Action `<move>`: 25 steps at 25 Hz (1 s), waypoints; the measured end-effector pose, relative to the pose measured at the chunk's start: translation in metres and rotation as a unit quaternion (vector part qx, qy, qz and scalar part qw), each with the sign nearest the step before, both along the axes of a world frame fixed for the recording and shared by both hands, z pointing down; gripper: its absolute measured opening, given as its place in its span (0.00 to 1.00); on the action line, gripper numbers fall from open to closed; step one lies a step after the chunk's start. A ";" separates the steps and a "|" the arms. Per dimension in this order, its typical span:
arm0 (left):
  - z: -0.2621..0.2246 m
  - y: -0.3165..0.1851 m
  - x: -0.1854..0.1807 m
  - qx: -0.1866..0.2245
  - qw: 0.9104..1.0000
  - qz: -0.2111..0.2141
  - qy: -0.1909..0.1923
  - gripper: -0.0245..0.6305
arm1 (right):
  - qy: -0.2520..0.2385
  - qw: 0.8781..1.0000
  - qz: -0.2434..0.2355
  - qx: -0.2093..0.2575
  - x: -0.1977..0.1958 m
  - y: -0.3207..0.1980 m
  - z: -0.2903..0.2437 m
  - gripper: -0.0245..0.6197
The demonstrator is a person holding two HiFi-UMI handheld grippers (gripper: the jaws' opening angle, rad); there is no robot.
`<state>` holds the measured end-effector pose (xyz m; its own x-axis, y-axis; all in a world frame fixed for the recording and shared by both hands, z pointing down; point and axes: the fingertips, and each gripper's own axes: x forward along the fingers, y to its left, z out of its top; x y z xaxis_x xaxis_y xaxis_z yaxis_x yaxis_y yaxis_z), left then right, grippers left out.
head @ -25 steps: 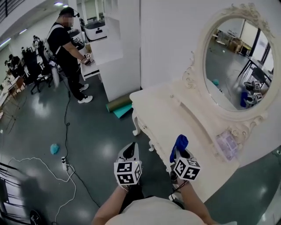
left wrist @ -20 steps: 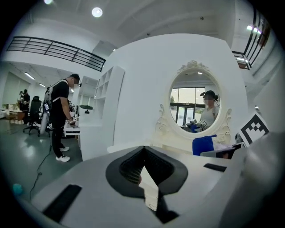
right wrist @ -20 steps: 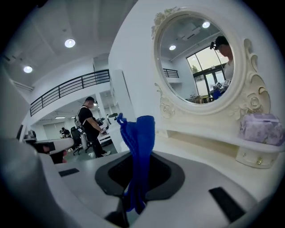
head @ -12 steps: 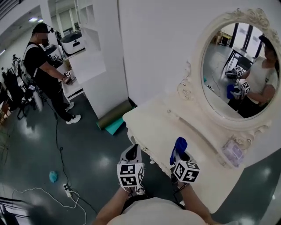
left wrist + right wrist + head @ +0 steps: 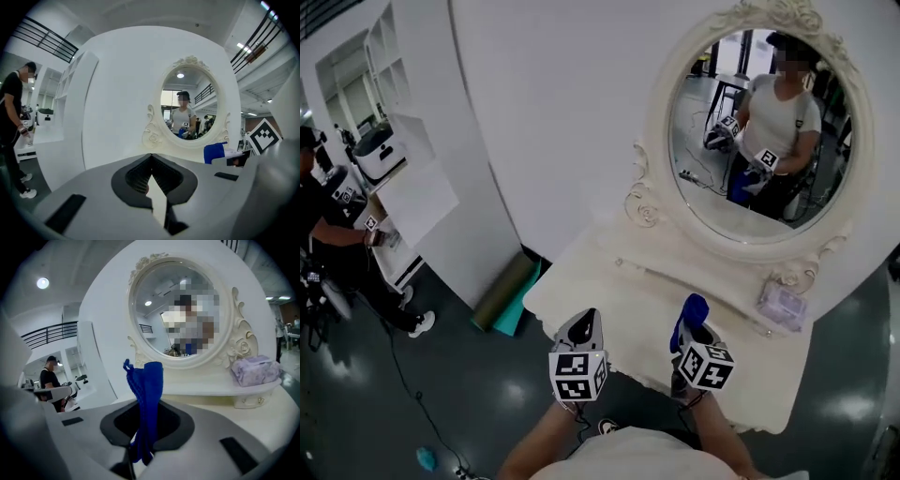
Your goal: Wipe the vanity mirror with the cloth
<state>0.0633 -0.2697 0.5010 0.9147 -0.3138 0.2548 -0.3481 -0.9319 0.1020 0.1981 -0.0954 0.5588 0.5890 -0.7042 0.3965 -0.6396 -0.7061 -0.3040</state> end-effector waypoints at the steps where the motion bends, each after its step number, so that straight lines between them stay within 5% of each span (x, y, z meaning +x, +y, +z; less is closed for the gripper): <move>1: -0.002 0.001 0.012 0.002 1.000 0.019 0.003 0.04 | 0.002 1.000 0.017 -0.001 0.006 0.007 -0.002 0.14; 14: 0.006 0.034 0.121 -0.047 0.992 0.119 0.017 0.05 | -0.014 0.987 0.161 -0.021 0.039 0.114 -0.012 0.14; 20: -0.017 0.033 0.143 -0.018 0.991 0.128 0.022 0.04 | 0.009 0.989 0.150 -0.012 0.078 0.096 -0.027 0.14; 25: -0.053 0.016 0.175 0.000 0.990 0.139 0.035 0.05 | 0.062 0.995 0.077 -0.019 0.109 0.052 -0.076 0.14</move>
